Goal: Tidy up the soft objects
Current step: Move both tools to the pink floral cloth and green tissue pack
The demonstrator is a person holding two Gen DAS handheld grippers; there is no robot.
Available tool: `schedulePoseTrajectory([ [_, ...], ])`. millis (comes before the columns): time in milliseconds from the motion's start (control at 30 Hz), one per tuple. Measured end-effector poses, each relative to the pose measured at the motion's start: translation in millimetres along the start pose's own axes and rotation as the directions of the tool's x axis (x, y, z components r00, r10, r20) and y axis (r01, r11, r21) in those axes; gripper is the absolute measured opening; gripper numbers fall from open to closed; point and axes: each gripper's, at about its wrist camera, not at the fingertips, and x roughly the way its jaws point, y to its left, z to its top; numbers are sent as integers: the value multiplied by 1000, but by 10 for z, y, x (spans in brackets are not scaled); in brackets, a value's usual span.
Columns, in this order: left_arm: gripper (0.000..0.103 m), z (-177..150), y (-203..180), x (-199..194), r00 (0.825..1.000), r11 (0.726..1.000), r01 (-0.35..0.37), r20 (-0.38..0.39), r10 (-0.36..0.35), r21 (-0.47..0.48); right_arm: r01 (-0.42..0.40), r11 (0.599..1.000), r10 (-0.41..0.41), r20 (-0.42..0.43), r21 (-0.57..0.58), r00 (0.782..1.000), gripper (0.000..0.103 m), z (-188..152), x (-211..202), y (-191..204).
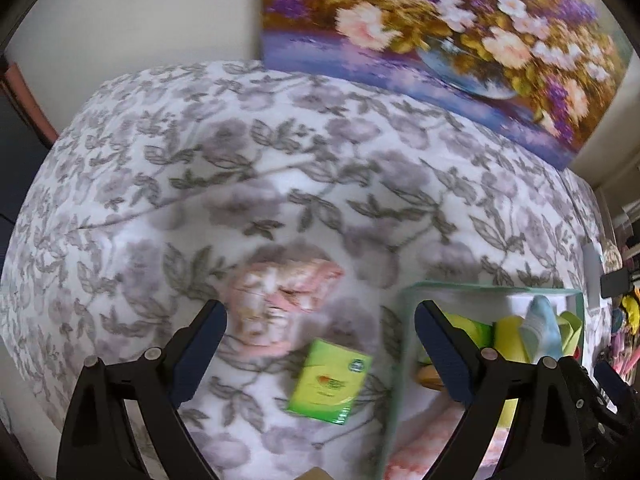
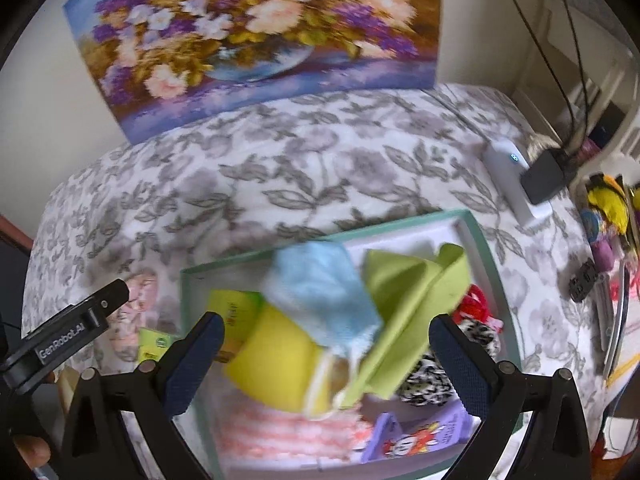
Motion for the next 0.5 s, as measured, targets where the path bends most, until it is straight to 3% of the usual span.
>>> schedulePoseTrajectory([
  [500,95,153,970,-284,996,989,-56,60,64,-135,-119,989,121,9,-91,993,103,-15,-117,960],
])
